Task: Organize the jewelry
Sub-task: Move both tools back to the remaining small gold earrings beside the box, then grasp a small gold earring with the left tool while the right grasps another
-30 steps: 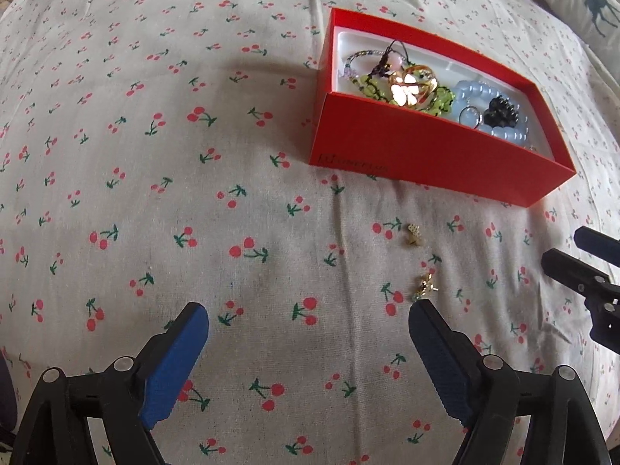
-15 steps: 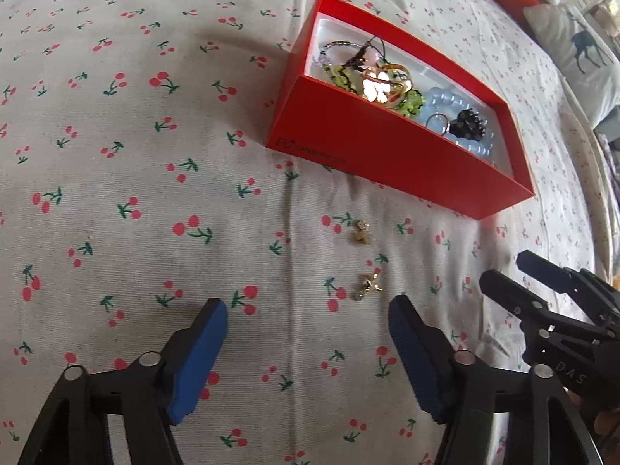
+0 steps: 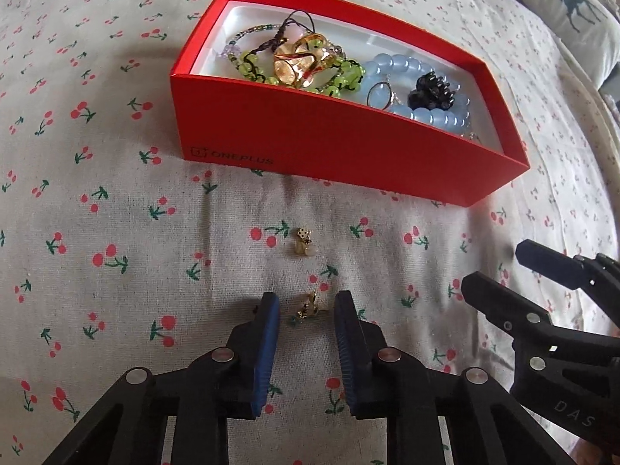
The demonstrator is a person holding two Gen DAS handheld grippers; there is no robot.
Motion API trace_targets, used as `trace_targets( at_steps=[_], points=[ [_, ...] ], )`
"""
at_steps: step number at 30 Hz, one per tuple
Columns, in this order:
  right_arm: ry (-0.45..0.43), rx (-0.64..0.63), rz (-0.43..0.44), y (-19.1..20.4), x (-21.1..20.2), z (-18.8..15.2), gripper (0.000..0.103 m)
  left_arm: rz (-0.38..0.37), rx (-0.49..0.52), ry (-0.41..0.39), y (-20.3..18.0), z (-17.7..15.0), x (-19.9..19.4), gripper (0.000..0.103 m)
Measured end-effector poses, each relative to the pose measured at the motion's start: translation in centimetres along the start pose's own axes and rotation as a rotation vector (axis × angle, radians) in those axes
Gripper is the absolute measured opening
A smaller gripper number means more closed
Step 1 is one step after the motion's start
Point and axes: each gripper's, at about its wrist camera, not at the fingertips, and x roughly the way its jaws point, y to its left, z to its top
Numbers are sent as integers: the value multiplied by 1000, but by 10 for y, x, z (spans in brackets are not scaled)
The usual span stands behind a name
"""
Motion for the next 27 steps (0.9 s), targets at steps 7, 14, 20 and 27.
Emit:
trace_targets(
  at_steps=[7, 14, 20, 27],
  points=[
    [4, 8, -1, 0, 3, 2, 64, 64, 44, -22, -3, 1, -2, 2],
    [8, 10, 31, 14, 6, 9, 64, 58, -10, -48, 29, 0, -18, 2],
    [20, -11, 65, 40, 14, 18, 64, 64, -46, -69, 53, -3, -32, 2],
    [32, 8, 113, 64, 26, 30, 64, 57, -75, -81, 73, -10, -43, 2]
  ],
)
